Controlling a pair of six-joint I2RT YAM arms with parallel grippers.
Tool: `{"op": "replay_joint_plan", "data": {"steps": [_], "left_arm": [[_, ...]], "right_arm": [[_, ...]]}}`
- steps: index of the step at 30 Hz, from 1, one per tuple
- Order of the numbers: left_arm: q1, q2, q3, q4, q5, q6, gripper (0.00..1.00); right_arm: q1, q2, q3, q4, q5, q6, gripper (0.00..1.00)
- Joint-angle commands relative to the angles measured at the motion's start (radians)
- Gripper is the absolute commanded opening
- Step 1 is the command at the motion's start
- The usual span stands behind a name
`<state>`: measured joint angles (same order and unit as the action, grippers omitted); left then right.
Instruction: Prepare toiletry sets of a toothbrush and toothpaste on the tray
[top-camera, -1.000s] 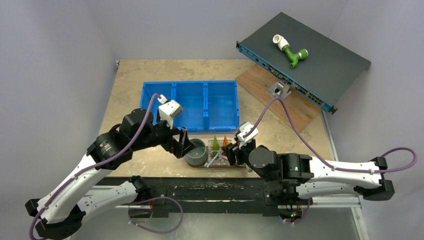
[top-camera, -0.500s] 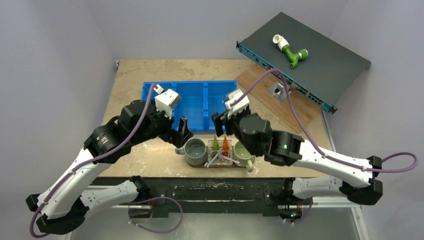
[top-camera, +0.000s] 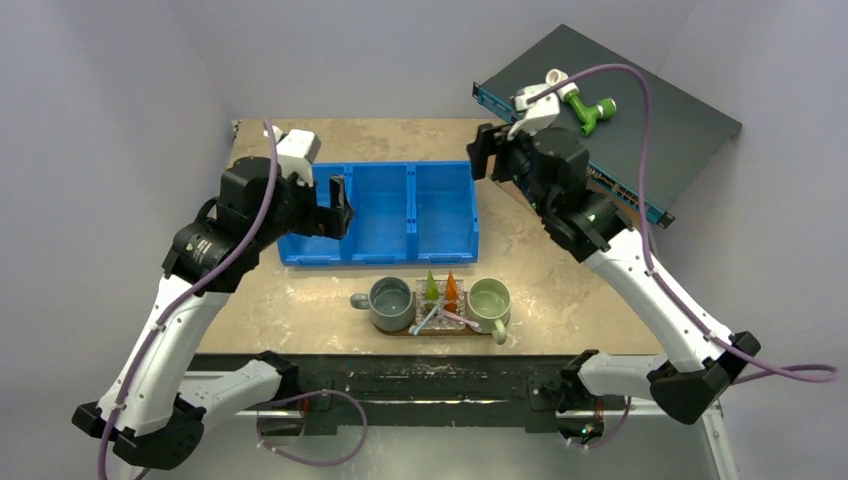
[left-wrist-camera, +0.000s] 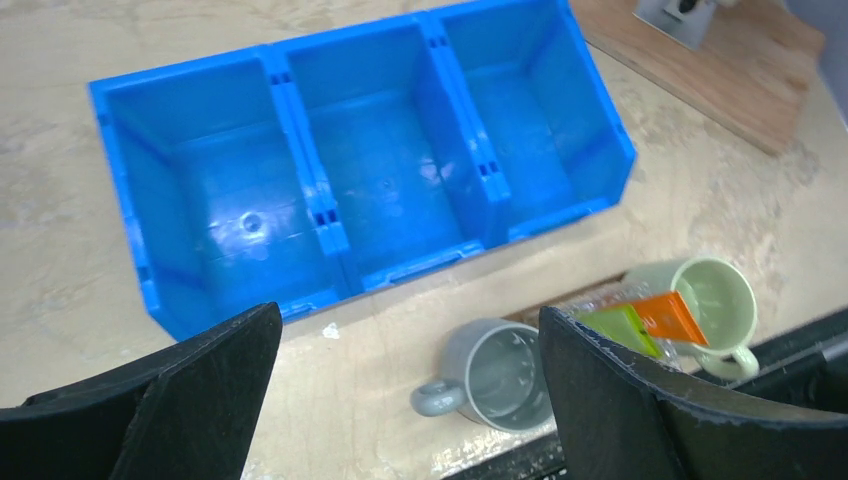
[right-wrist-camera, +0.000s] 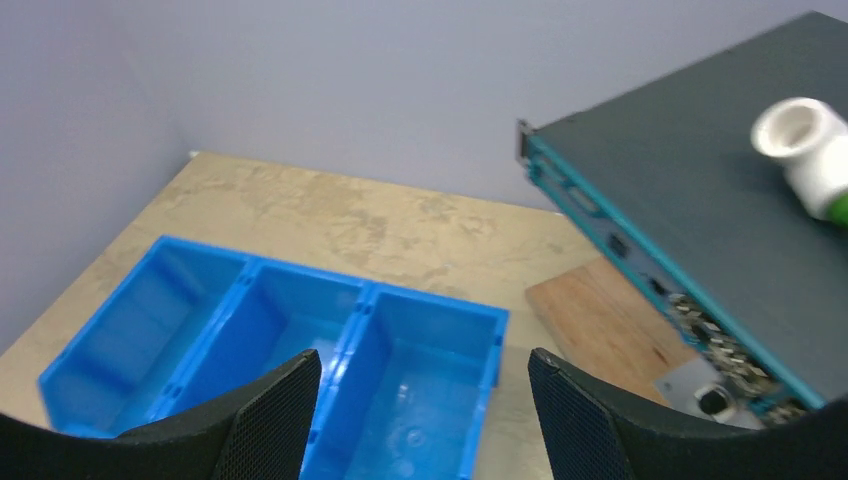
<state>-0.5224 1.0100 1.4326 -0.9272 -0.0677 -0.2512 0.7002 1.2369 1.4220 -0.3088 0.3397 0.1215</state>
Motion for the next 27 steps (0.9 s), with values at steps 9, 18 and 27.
{"op": "replay_joint_plan", "data": {"steps": [9, 18, 27], "left_arm": [[0.114, -0.228, -0.139, 0.151, 0.050, 0.017, 1.00], [0.114, -0.422, -0.314, 0.167, 0.060, -0.006, 1.00], [0.114, -0.606, -0.465, 0.169, 0.053, -0.041, 1.00]], "right_arm": [[-0.175, -0.233, -0.197, 0.065, -0.242, 0.091, 0.79], [-0.175, -0.424, -0.403, 0.109, -0.336, 0.070, 0.85], [-0.175, -0.678, -0.625, 0.197, -0.401, 0.101, 0.99]]}}
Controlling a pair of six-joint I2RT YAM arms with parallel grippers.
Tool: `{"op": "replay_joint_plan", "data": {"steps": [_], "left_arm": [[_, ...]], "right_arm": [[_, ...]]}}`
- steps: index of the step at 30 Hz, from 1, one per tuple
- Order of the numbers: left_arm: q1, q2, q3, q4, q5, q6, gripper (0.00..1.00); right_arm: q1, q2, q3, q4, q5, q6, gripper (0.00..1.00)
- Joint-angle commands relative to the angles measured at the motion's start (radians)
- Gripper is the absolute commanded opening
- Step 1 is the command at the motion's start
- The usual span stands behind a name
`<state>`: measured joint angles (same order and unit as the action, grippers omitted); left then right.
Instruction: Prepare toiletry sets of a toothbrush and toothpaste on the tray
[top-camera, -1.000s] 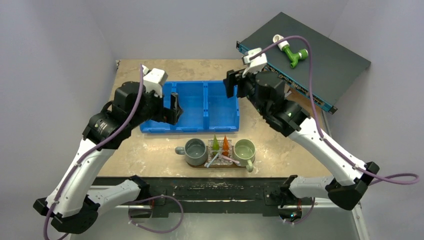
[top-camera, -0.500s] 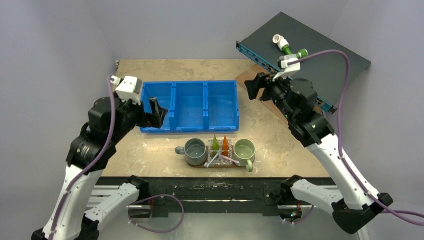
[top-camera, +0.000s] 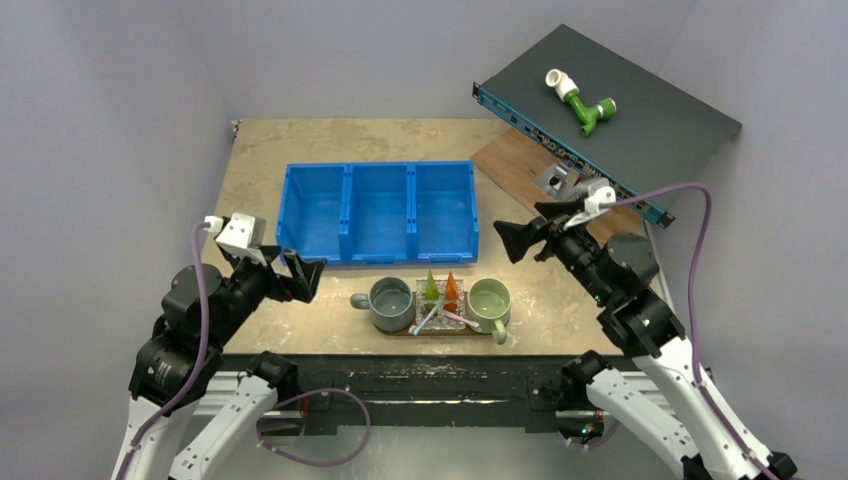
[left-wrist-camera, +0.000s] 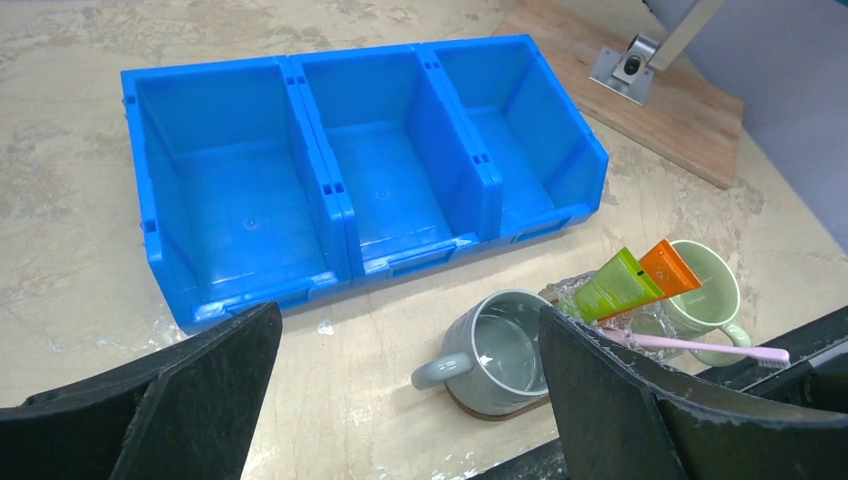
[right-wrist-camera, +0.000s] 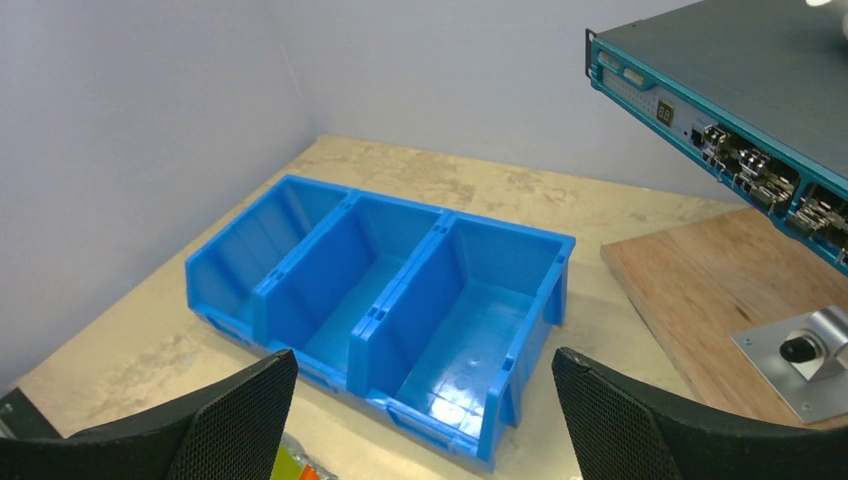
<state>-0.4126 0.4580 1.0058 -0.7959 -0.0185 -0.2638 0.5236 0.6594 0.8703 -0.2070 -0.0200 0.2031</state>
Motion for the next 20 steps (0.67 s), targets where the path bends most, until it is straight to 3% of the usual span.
{"op": "replay_joint_plan", "data": {"steps": [1, 8, 20], "left_arm": [[0.005, -0.069, -0.054, 0.033, 0.004, -0.031, 1.00], [0.004, -0.167, -0.134, 0.031, -0.011, -0.068, 1.00], [0.005, -0.188, -0.141, 0.071, -0.079, -0.091, 1.00]], "right_arm": [[0.002, -0.127, -0.097, 0.104, -0.043, 0.022, 0.99], [0.003, -0.216, -0.178, 0.109, -0.043, 0.036, 0.99], [0.002, -0.157, -0.150, 0.120, -0.079, 0.026, 0.99]]}}
